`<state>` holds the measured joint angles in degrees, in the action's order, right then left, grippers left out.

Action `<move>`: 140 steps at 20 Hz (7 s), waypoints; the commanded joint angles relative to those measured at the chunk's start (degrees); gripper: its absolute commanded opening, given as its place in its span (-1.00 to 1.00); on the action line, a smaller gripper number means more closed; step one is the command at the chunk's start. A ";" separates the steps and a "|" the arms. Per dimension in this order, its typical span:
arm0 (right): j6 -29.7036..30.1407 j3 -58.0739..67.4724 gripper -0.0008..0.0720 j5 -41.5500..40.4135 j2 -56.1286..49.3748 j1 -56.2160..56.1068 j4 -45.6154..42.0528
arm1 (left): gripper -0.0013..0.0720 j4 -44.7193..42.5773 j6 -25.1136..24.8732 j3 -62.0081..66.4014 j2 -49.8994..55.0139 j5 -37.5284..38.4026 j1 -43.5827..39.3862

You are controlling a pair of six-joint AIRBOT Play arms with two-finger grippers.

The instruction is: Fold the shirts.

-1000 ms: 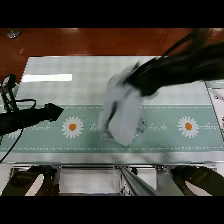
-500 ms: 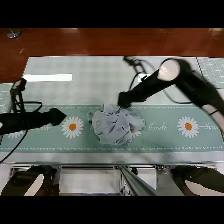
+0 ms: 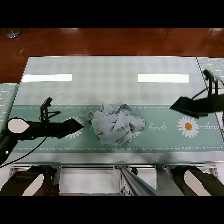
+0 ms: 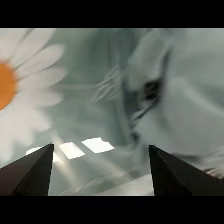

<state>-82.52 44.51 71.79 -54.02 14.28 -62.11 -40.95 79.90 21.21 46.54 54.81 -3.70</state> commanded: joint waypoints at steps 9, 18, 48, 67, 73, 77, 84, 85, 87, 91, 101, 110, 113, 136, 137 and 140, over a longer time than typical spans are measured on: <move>1.36 -18.08 0.71 -13.31 1.07 -8.61 12.37 | 0.94 29.22 -22.88 3.02 17.77 -10.45 -13.53; 1.79 -15.28 0.71 -18.05 -13.79 -19.65 19.67 | -0.91 28.30 -25.27 9.53 19.78 -6.14 -12.74; -4.48 71.97 -0.92 14.58 13.94 -17.97 -24.22 | -0.92 -16.92 -0.48 76.43 -9.86 10.40 19.28; -23.17 -3.78 -0.91 -9.46 19.10 -17.14 -31.71 | -0.92 -10.14 1.79 15.69 -3.89 0.44 10.08; -14.19 7.65 -0.91 -11.85 -8.87 -4.00 -18.53 | -0.92 -5.75 0.85 27.85 18.10 -10.82 3.56; -4.66 14.12 -0.91 -6.78 -19.61 1.75 1.75 | -0.70 -5.68 0.74 38.60 29.38 -7.54 0.74; 1.20 18.18 0.73 3.32 -18.84 14.14 -3.13 | 0.95 -19.17 1.81 44.98 31.65 20.44 11.47; 1.18 16.57 0.73 3.69 -18.01 16.09 -5.16 | 0.95 -20.04 1.81 42.29 30.23 21.59 13.68; 1.44 10.25 0.71 1.60 -15.67 19.54 -5.77 | 0.95 -19.80 1.77 33.20 25.94 19.74 17.84; 5.62 -0.79 0.71 -6.71 -13.33 20.90 5.95 | 0.95 -0.17 -7.78 14.73 19.28 12.94 20.24; 12.85 -0.96 0.71 -4.57 -13.33 17.99 14.40 | 0.95 16.41 -12.17 8.98 27.56 -6.29 3.19; 9.94 -0.94 0.71 -8.66 -13.33 18.01 6.49 | -0.92 17.44 -22.45 12.63 28.74 5.60 4.13; 6.12 0.11 0.71 -10.97 -15.39 17.88 4.96 | -0.92 17.49 -22.45 13.14 28.74 5.79 4.50; 7.43 30.08 -0.92 2.95 -32.65 11.56 14.16 | -0.92 19.91 -21.75 27.17 25.64 9.64 6.32; 6.16 35.19 -0.92 3.04 -30.56 11.56 14.73 | -0.92 20.04 -20.63 32.24 24.17 9.70 6.71; -1.09 52.48 -0.92 2.71 -26.01 11.56 11.26 | -0.92 19.89 -19.10 51.67 20.09 7.91 7.80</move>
<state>-77.84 83.50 72.97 -83.57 25.85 -48.58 -21.54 59.33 58.17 69.84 63.53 3.11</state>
